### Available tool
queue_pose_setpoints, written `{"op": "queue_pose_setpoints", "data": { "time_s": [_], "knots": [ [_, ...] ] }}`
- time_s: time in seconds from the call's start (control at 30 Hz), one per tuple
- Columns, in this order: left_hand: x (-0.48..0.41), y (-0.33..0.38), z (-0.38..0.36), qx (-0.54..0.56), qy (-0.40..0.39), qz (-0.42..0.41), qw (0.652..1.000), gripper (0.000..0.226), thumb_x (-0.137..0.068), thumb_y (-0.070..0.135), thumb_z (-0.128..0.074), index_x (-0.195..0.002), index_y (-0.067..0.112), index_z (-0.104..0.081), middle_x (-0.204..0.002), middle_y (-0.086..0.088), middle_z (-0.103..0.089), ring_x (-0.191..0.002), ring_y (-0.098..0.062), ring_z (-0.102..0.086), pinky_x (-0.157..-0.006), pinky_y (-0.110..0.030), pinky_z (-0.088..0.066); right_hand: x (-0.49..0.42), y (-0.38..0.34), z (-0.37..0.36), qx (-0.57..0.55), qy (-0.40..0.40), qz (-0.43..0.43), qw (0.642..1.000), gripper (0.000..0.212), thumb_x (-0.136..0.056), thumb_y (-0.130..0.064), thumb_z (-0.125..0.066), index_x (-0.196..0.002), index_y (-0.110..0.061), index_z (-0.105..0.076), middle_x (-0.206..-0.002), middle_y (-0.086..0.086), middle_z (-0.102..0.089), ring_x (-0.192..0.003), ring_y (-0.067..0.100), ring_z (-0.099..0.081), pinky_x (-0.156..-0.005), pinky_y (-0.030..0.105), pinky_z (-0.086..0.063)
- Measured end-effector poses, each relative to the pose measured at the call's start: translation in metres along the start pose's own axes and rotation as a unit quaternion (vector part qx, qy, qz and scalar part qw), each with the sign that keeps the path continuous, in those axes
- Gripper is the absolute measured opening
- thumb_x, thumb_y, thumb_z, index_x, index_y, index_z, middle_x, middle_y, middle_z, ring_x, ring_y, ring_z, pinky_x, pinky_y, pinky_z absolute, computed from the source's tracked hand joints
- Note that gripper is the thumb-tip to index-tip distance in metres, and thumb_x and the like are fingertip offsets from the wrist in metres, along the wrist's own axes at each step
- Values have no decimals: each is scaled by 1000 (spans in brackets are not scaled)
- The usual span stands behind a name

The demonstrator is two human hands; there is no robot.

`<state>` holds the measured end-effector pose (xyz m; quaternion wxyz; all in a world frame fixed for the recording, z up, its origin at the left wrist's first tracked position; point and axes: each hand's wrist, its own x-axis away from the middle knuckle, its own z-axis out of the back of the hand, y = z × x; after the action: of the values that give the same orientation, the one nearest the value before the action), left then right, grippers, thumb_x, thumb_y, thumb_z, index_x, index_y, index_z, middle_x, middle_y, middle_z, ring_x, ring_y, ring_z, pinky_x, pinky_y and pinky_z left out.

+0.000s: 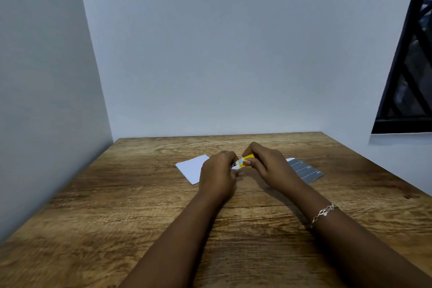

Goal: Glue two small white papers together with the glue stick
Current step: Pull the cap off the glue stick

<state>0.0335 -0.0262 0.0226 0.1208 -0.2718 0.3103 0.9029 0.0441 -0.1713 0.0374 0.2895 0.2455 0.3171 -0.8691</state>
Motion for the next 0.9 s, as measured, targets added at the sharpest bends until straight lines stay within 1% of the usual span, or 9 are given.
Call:
{"op": "queue_pose_setpoints", "data": {
  "time_s": [0.13, 0.23, 0.3, 0.4, 0.5, 0.6, 0.67, 0.8, 0.9],
  "knots": [
    [1, -4, 3, 35, -15, 10, 999, 12, -76, 16, -67, -80, 9, -59, -72, 1, -54, -72, -22, -50, -60, -29, -30, 2, -4, 1, 8, -26, 41, 999, 12, -82, -16, -57, -91, -8, -55, -80, -6, -51, -69, 11, -46, -61, 19, -32],
    [3, -4, 5, 31, 7, -7, 999, 10, -76, 12, -63, -77, 10, -54, -75, -2, -54, -75, -25, -51, -60, -32, -32, 4, -6, 0, 8, -8, 14, 1000, 33, -80, -35, -52, -102, -11, -56, -81, -3, -54, -68, 11, -48, -63, 25, -36],
    [4, -3, 5, 15, 6, -27, 1000, 8, -77, 11, -61, -79, 9, -53, -79, -5, -55, -79, -25, -51, -60, -31, -30, 5, -6, -1, 25, -16, -5, 1000, 40, -81, -41, -46, -103, -9, -58, -75, 3, -59, -66, 15, -50, -62, 33, -38],
    [4, -4, 5, -1, 0, -40, 999, 6, -78, 8, -60, -80, 9, -54, -81, -4, -55, -78, -23, -47, -60, -30, -27, 5, -4, -2, 30, -19, 1, 999, 31, -84, -32, -52, -96, -6, -62, -70, 4, -59, -65, 17, -49, -56, 30, -35],
    [1, -6, 4, 20, 0, -31, 999, 6, -78, 9, -62, -84, 9, -61, -76, 1, -52, -72, -18, -45, -60, -28, -27, 3, -5, 0, 38, -20, 12, 999, 32, -81, -32, -51, -96, -6, -61, -78, 1, -59, -69, 14, -46, -56, 18, -30],
    [2, -6, 4, 32, -10, -24, 999, 10, -80, 14, -63, -89, 11, -64, -78, -1, -57, -72, -17, -47, -61, -27, -30, 6, -3, 2, 32, -39, 24, 998, 22, -83, -24, -60, -99, -9, -57, -90, 6, -62, -76, 18, -50, -64, 30, -35],
    [4, -4, 4, 27, -3, -27, 999, 8, -79, 14, -62, -85, 10, -61, -75, 2, -52, -71, -17, -45, -60, -28, -29, 8, -4, 2, 27, -49, -6, 998, 32, -82, -30, -64, -107, -12, -54, -90, 2, -59, -78, 19, -53, -67, 33, -40],
    [5, -2, 3, 5, -11, -44, 999, 9, -79, 12, -64, -86, 8, -60, -78, -1, -53, -78, -23, -51, -62, -28, -28, 6, -5, 1, 35, -40, -17, 998, 39, -81, -43, -50, -96, -9, -62, -73, -1, -57, -66, 14, -47, -62, 29, -31],
    [4, -2, 4, 15, -21, -40, 999, 14, -83, 15, -62, -95, 8, -65, -87, -7, -63, -83, -24, -55, -65, -31, -36, 4, -5, 3, 50, -29, 9, 998, 42, -77, -40, -47, -96, -7, -64, -85, 9, -67, -74, 19, -53, -64, 29, -32]
  ]
}}
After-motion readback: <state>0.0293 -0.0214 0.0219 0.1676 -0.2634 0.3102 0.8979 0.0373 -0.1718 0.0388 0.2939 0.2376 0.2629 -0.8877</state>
